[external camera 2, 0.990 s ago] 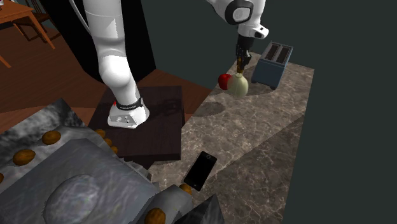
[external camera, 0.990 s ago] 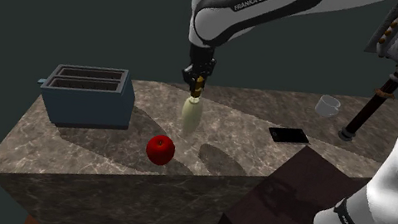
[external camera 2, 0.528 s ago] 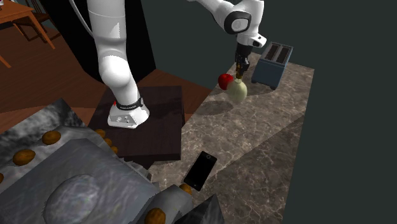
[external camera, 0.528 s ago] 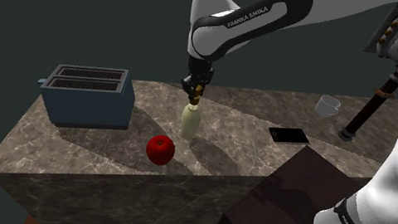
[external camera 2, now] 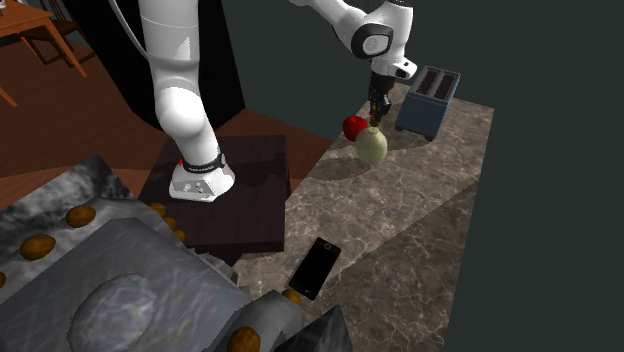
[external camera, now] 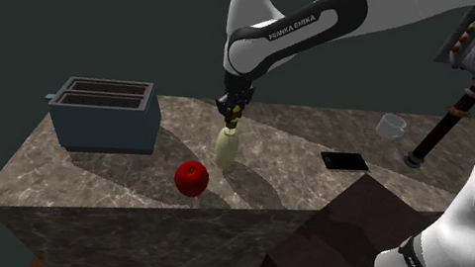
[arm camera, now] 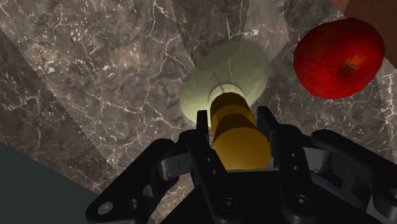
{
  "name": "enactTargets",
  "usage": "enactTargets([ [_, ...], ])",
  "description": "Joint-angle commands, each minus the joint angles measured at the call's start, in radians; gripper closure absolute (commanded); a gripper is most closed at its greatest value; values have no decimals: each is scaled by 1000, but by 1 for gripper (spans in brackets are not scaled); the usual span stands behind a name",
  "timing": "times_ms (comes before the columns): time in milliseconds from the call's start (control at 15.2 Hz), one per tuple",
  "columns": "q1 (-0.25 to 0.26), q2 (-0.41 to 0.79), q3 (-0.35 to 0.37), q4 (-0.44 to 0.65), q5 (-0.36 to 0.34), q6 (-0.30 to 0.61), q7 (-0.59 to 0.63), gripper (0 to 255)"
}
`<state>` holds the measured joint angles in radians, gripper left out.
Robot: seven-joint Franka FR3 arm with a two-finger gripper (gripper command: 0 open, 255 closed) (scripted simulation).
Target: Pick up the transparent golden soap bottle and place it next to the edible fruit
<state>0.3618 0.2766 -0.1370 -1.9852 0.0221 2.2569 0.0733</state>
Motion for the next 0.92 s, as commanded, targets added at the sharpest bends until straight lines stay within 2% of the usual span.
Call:
enactTargets([
  [0, 0, 0, 0, 0, 0, 0, 0, 255],
  [66, 0, 0, 0, 0, 0, 0, 0, 0],
  [396, 0, 0, 0, 0, 0, 0, 0, 0],
  [660, 4, -63, -3, 50, -11, -112, 7, 0],
  [858, 4, -63, -3, 50, -11, -112, 7, 0],
])
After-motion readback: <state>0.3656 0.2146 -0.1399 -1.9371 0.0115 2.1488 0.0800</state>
